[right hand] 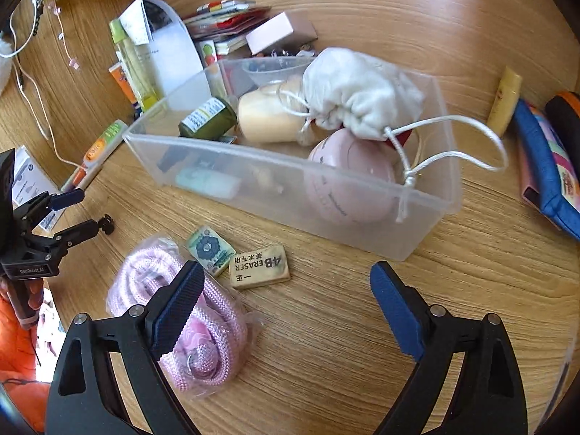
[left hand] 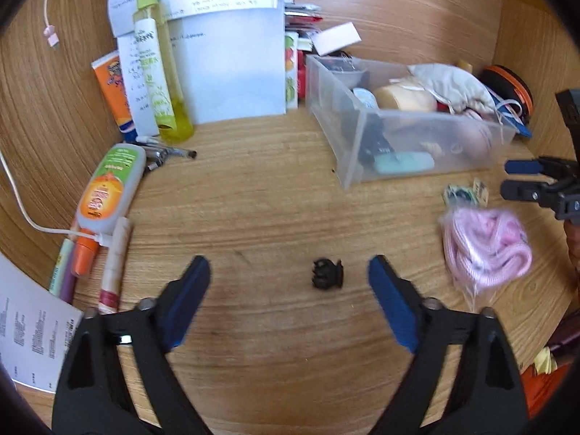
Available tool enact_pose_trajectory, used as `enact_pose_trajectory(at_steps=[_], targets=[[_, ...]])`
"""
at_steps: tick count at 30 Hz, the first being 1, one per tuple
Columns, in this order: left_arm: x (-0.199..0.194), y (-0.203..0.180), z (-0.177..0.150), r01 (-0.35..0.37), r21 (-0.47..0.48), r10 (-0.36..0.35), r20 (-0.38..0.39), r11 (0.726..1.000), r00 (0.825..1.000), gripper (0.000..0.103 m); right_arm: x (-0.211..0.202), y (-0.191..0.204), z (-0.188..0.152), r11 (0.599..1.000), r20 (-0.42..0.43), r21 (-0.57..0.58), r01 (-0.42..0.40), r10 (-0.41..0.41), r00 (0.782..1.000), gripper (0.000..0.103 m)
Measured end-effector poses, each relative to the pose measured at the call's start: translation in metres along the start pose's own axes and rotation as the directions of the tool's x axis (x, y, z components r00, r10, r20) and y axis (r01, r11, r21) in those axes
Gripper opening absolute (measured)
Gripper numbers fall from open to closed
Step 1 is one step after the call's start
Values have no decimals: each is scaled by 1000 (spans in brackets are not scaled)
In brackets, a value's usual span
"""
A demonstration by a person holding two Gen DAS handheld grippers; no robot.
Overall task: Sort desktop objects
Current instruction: 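Move the left gripper to the black claw clip while the right approaches the AB eraser box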
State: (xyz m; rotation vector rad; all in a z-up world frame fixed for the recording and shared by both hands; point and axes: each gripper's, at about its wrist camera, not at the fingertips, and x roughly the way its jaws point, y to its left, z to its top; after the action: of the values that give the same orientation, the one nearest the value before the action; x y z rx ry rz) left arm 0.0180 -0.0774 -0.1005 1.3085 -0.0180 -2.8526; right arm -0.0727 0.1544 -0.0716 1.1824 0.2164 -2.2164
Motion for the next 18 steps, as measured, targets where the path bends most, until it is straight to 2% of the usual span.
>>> enact_pose_trajectory(at_steps=[2, 4, 6, 8, 11, 15, 18], targets=[[3, -2, -1, 14, 4, -13, -12, 1000, 1000, 71, 2, 3, 0, 1000, 6, -25, 15, -15, 1000, 85], [5, -4, -1, 22, 11, -22, -17, 1000, 1000, 65, 6, 6, 1, 998, -3, -56, 24, -24, 1000, 71], [7, -6, 0, 29, 15, -29, -20, 999, 999, 61, 11, 8, 1, 997, -24, -79, 28, -30, 999, 66], [8, -6, 0, 37, 15, -36, -23, 999, 999, 55, 16, 10, 1, 995, -39, -97, 37, -41, 998, 64], [12, -4, 1, 17, 6, -17, -31, 1000, 999, 51, 18, 13, 0, 993, -40, -117, 35, -40, 998, 64], [12, 0, 1, 26, -7, -27, -33, 1000, 999, 49, 19, 18, -1, 987, -23, -158, 42, -47, 999, 61], [12, 0, 0, 32, -8, -32, -33, 999, 999, 43, 20, 21, 0, 986, -27, -166, 19, -23, 999, 52]])
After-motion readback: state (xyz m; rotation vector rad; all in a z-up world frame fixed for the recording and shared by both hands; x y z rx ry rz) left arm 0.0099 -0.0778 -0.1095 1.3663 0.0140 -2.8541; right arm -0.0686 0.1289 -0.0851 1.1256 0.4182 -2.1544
